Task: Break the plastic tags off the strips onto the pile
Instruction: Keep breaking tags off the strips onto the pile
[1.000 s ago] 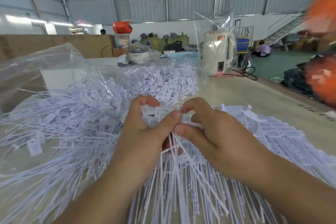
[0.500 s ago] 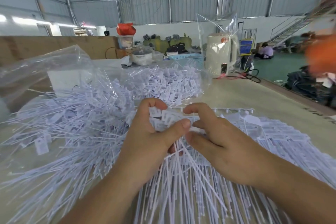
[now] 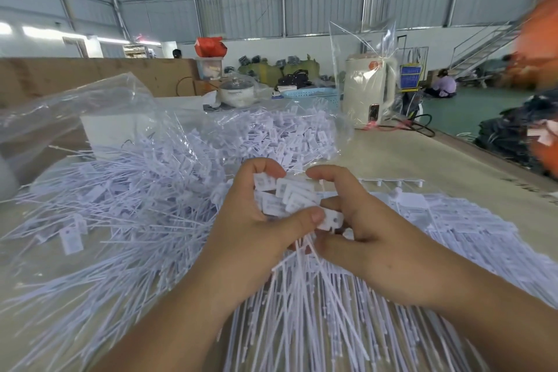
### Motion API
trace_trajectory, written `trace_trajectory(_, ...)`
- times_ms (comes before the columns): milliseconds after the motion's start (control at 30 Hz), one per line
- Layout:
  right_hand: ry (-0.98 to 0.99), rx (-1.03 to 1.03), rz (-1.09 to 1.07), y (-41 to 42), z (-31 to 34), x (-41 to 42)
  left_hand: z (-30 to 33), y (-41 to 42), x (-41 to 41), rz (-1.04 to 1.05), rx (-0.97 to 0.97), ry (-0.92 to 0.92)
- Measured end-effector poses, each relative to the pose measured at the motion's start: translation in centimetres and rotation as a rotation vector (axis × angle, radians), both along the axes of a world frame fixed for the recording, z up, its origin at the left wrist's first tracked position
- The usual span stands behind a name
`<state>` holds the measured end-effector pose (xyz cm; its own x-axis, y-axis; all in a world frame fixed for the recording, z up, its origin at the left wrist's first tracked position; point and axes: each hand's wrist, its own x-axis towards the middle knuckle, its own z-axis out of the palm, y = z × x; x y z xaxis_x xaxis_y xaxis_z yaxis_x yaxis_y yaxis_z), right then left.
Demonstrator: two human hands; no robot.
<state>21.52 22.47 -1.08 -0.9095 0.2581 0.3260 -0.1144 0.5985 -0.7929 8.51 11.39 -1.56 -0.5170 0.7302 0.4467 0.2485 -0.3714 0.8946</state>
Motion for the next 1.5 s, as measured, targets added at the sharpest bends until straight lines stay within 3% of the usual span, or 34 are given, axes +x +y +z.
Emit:
trace_trajectory(233, -0.172, 0.490, -0.099, 0.6, -0.1, 0.1, 1.8, -1.4, -3.4, 0.202, 0.101, -0.102)
trace_trajectory(400, -0.156, 0.579, -0.189, 0.7, 0.5, 0.3, 2.1, -2.0, -6.0, 0.320, 0.073, -0.151)
trace_trajectory(500, -0.187, 0.623, -0.253, 0.9, 0.5, 0.4, 1.6, -1.9, -6.0, 0.356, -0.173, -0.006)
trace_trajectory(667, -0.308, 0.704, -0.308, 1.0, 0.4, 0.5, 0.2, -1.4, -5.6, 0.498, -0.444, 0.488)
trace_trajectory(1067, -0.448, 0.892, -0.440, 1.3, 0.0, 0.1, -1.8, 0.7, -6.8, 0.599, -0.571, 0.923)
trace_trajectory(1367, -0.413, 0.935, -0.463, 1.1, -0.2, 0.0, -2.1, 0.9, -7.0, 0.738, -0.696, 0.953)
trace_trajectory(1500, -0.199, 0.991, -0.421, 0.2, 0.2, -0.2, -2.0, 0.8, -7.1, 0.750, -0.726, 0.940)
